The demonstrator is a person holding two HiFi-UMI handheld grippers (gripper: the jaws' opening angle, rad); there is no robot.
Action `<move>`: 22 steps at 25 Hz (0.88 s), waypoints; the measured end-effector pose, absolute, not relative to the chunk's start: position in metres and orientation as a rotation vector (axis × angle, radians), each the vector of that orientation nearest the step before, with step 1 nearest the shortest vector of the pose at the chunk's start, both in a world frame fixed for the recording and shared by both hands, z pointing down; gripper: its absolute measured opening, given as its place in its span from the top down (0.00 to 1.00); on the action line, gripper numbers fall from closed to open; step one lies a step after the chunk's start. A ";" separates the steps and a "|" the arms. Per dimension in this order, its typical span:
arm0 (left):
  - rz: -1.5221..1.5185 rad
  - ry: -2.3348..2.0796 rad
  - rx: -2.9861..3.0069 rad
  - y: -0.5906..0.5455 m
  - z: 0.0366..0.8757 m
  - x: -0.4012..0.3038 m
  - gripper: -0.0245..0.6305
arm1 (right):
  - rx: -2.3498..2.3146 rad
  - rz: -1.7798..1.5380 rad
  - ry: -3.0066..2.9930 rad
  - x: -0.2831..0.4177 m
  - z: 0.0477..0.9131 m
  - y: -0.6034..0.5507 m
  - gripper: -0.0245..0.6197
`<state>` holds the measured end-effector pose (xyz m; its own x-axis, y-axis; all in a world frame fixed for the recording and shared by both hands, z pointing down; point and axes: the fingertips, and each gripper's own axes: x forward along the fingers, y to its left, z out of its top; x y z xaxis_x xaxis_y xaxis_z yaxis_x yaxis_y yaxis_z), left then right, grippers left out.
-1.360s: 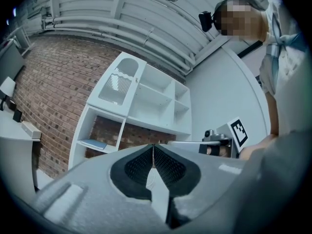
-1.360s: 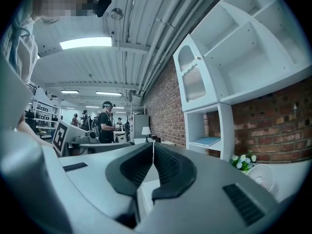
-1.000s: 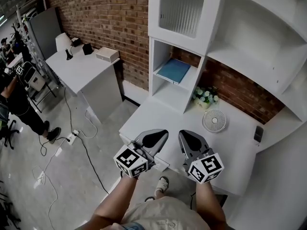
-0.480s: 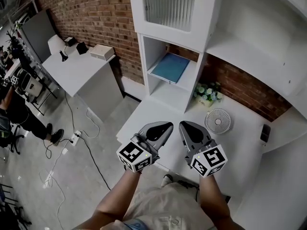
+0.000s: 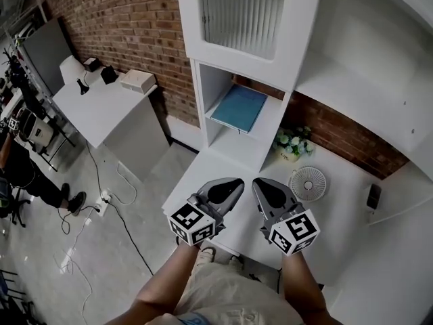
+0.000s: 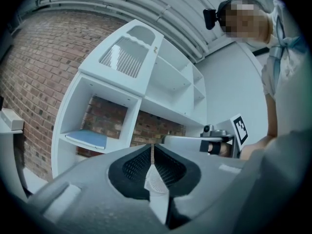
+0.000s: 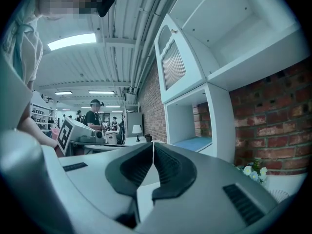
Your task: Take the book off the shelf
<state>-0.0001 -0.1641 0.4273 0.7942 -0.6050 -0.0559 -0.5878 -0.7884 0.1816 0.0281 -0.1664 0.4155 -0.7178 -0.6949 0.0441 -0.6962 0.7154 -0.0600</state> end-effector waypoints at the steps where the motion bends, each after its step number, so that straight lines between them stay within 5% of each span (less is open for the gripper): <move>1: -0.175 -0.934 2.805 -0.170 0.428 -0.003 0.94 | 1.180 0.109 -2.884 0.026 0.415 -0.170 0.93; 13: -0.455 -0.887 2.422 -0.245 0.436 -0.030 0.93 | 1.244 0.071 -2.793 0.013 0.413 -0.211 0.93; 22: -0.636 -0.844 1.970 -0.311 0.464 -0.046 0.77 | 1.239 0.075 -2.767 0.004 0.415 -0.240 0.93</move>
